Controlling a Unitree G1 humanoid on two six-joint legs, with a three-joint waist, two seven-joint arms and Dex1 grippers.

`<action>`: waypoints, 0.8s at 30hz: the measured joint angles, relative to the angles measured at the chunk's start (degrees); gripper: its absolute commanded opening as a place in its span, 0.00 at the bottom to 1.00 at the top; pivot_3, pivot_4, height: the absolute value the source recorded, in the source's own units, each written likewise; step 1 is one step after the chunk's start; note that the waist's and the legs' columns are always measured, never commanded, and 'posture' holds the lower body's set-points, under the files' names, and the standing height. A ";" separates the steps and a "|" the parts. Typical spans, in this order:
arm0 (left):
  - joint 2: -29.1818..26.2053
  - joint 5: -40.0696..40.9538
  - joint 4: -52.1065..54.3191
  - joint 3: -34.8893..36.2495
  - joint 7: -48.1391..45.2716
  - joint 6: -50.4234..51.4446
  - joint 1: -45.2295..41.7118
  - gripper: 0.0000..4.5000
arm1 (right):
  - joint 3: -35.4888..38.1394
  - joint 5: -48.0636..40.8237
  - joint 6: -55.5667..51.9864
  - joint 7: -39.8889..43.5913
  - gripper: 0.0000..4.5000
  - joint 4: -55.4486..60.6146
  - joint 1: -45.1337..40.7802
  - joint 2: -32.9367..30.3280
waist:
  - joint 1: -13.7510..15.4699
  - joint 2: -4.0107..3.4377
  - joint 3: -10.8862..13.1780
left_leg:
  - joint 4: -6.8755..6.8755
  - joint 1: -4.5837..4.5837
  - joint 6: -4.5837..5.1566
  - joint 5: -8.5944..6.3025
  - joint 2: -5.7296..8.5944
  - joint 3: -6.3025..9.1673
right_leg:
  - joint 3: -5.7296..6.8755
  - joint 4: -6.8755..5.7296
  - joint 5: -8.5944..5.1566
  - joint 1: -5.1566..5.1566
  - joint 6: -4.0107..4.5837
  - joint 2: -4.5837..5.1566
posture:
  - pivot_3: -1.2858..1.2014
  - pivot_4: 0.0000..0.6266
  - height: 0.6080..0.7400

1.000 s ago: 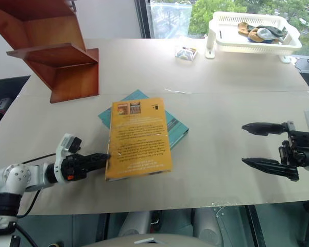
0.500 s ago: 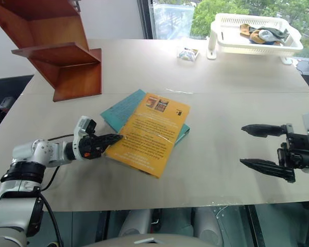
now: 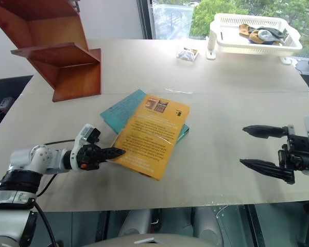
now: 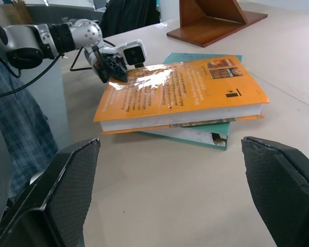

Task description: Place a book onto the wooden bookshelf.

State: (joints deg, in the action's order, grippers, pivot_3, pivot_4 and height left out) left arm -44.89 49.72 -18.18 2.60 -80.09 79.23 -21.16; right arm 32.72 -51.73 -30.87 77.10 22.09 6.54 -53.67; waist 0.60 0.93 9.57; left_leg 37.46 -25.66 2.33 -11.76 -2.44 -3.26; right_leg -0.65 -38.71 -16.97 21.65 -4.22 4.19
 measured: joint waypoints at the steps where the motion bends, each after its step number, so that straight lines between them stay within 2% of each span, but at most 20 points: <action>1: 0.88 1.06 1.62 2.43 1.85 0.49 1.49 0.04 | -0.22 0.00 0.00 0.01 1.00 0.00 -0.28 0.00 | -0.05 0.00 0.00 | 0.00 0.00 0.00 0.00 -0.01 -0.01 | -0.01 0.01 0.00 0.01 0.00 0.00 | 0.52 0.24 1.00; 7: 6.24 6.99 10.12 13.66 11.26 3.09 8.68 0.03 | -0.31 0.01 -0.01 -0.03 1.00 -0.13 -0.39 0.00 | -0.03 0.01 0.01 | 0.00 0.00 0.00 0.00 -0.07 0.01 | 0.00 -0.01 0.00 0.00 0.00 0.03 | 0.52 0.24 1.00; 10: 12.95 11.37 16.44 23.18 21.75 3.63 12.66 0.03 | -0.39 0.01 -0.01 -0.03 1.00 -0.10 -0.43 0.00 | 0.03 0.01 0.00 | 0.01 0.03 0.00 0.00 -0.07 0.01 | -0.01 -0.02 0.00 -0.04 0.00 0.07 | 0.52 0.24 1.00; 11: 14.13 12.19 17.41 24.40 23.59 3.67 13.40 0.03 | -0.39 0.01 -0.01 -0.04 1.00 -0.11 -0.41 0.00 | 0.04 0.02 0.00 | 0.01 0.03 0.00 0.00 -0.06 0.01 | -0.01 -0.03 0.01 -0.05 0.00 0.08 | 0.52 0.24 1.00; 12: 18.28 14.17 21.00 28.11 29.80 3.60 15.55 0.03 | -0.39 0.01 -0.01 -0.01 1.00 -0.11 -0.39 0.00 | 0.05 0.01 0.00 | 0.02 0.03 0.00 0.00 -0.06 0.02 | -0.01 -0.02 0.01 -0.05 0.00 0.09 | 0.52 0.24 1.00; 15: 26.35 19.43 26.88 32.92 42.61 2.54 19.25 0.03 | -0.46 0.01 -0.02 0.07 1.00 -0.14 -0.45 -0.02 | 0.14 0.04 0.00 | 0.05 0.03 -0.01 0.00 -0.02 0.05 | 0.01 -0.06 0.01 -0.07 0.00 0.15 | 0.52 0.24 1.00; 17: 29.92 23.14 30.33 34.07 48.42 1.11 21.54 0.03 | -0.50 0.01 -0.02 0.17 1.00 -0.22 -0.50 -0.06 | 0.14 0.05 -0.01 | 0.05 0.04 0.00 0.00 -0.02 0.04 | -0.02 -0.05 0.01 -0.10 0.00 0.20 | 0.52 0.24 1.00; 18: 34.63 27.59 35.60 34.02 55.70 -1.54 25.22 0.03 | -0.63 0.01 -0.03 0.53 1.00 -0.52 -0.73 -0.22 | 0.10 0.06 -0.02 | 0.05 0.04 0.00 -0.01 0.03 0.02 | -0.11 -0.01 0.01 -0.11 0.00 0.33 | 0.52 0.24 1.00; 19: 36.14 29.11 36.74 33.57 58.04 -2.33 26.38 0.03 | -0.70 0.02 -0.03 0.67 1.00 -0.70 -0.77 -0.24 | 0.12 0.06 -0.02 | 0.05 0.05 0.00 -0.01 0.07 0.02 | -0.14 -0.04 0.01 -0.14 0.00 0.36 | 0.52 0.24 1.00; 21: 39.05 33.15 40.19 32.55 65.10 -5.60 29.38 0.03 | -1.03 0.04 -0.03 1.14 1.00 -0.83 -1.14 -0.34 | 0.14 0.07 -0.01 | 0.06 0.08 0.00 0.00 0.07 0.08 | -0.15 -0.04 0.00 -0.17 0.02 0.33 | 0.52 0.24 1.00; 24: 39.86 39.54 44.60 29.83 73.22 -10.97 34.36 0.03 | -1.88 0.24 -0.03 1.37 1.00 -1.32 -2.03 -0.49 | 0.14 0.06 -0.03 | 0.06 0.22 -0.01 0.00 0.08 0.10 | -0.14 -0.02 -0.07 -0.31 0.15 0.27 | 0.52 0.24 1.00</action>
State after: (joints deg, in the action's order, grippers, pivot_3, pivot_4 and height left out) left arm -5.02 89.26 26.42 32.44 -6.87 68.26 13.20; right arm 30.84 -51.49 -30.90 78.48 20.76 4.51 -54.16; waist 0.74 0.99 9.54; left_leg 37.51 -25.44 2.32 -11.76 -2.36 -3.15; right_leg -0.79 -38.72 -17.03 21.34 -4.08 4.46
